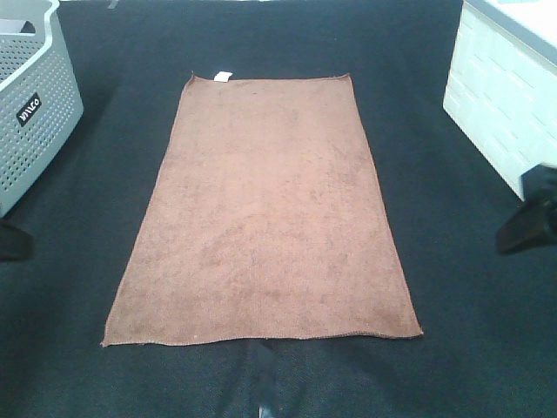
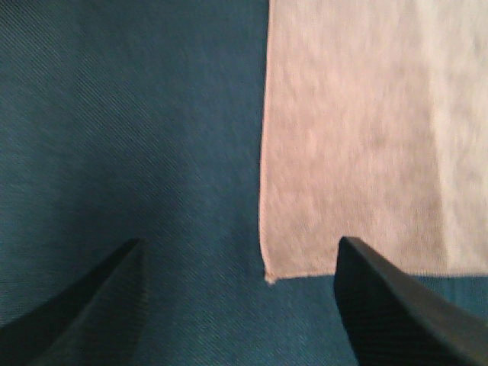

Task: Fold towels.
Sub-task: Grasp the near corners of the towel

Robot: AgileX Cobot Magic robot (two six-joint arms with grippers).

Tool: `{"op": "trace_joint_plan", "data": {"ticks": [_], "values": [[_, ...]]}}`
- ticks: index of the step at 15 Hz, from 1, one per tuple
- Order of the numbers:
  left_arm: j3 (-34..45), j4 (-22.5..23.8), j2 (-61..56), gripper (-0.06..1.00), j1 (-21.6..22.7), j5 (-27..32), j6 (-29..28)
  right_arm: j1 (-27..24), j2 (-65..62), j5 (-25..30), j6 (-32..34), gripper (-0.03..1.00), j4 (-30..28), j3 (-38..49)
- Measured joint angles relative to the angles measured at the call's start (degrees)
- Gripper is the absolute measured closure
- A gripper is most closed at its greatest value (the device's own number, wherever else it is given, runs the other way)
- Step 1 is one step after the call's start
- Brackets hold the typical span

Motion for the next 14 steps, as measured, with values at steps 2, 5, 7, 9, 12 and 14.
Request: {"op": "trace_joint_plan", "data": {"ticks": [2,5,7,9,12,14], "values": [[-2.9,-10.0,10.3,0.29,0.0,2.2,11.7,0.0,8.6,-0.9,-2.4,0.27,3.3,-0.1],[-4.5,-17.7,16.8,0.29,0.0,3.1,18.9,0.0,14.6,-3.2,-7.7,0.27,8.3,-0.1],[-4.8,-27.2,24.1,0.29,0.0,4.4,27.6,0.0,20.3,-4.7,-15.1,0.27,15.1,-0.1],[-4.9,-35.1,29.1,0.29,0.0,6.6,35.9,0.0,24.4,-5.2,-20.5,0.27,19.7,-0.1],[-4.9,-46.9,35.5,0.29,-2.5,7.2,49.2,0.5,30.7,-7.7,-28.6,0.27,27.7,-0.2],[-4.9,-52.1,38.0,0.29,-4.9,7.1,53.3,4.0,34.2,-10.0,-32.4,0.27,31.6,-0.2]]}}
